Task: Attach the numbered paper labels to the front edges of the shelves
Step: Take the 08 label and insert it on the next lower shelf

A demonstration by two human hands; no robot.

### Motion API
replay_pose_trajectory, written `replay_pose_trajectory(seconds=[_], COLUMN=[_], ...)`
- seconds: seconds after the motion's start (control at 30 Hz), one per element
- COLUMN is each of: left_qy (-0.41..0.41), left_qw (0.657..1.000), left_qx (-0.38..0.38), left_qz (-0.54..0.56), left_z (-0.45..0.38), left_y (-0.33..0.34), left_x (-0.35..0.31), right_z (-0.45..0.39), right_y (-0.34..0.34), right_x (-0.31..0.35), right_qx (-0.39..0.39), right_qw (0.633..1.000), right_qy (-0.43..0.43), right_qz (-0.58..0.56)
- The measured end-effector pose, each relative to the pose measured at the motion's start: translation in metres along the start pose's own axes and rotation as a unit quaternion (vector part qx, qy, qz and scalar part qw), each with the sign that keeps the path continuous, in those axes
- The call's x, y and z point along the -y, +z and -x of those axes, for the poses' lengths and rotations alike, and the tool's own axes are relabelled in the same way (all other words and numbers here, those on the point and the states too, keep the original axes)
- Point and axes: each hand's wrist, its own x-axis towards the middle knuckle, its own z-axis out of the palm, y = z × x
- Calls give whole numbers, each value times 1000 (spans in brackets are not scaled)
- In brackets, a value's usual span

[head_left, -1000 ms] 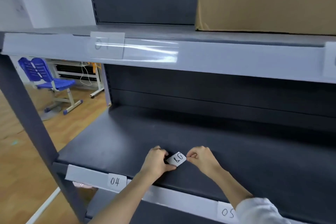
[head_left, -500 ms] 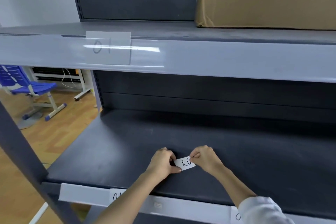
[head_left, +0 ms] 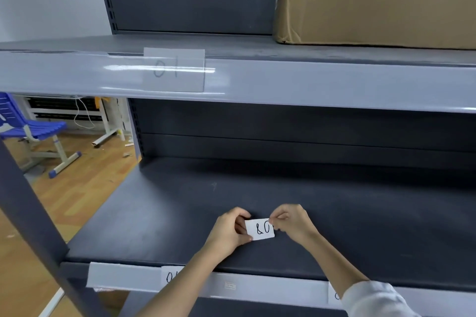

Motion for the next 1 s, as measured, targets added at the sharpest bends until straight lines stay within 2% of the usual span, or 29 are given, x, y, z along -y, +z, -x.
replay_pose_trajectory(seconds=[0.13, 0.33, 0.6, 0.77, 0.93, 1.0], left_qy=[-4, -33, -78, -105, -138, -152], left_qw=[996, 990, 977, 977, 953, 940], left_qx=[-12, -41, -62, -52, -89, -70], left_qz=[91, 128, 188, 178, 254, 297], left_z=[4, 39, 130, 202, 249, 262], left_y=[0, 27, 84, 136, 173, 190], left_x=[-1, -14, -51, -64, -70, -70], right_z=[14, 53, 156, 230, 280, 292], right_y=[-6, -15, -44, -53, -54, -51], right_x=[-2, -15, -48, -91, -107, -110], right_qx=[-23, -67, -39, -23, -47, -68], right_qw=[999, 993, 992, 994, 985, 977], right_qy=[-13, 1, 10, 43, 85, 106], right_qz=[-44, -93, -116, -98, -141, -174])
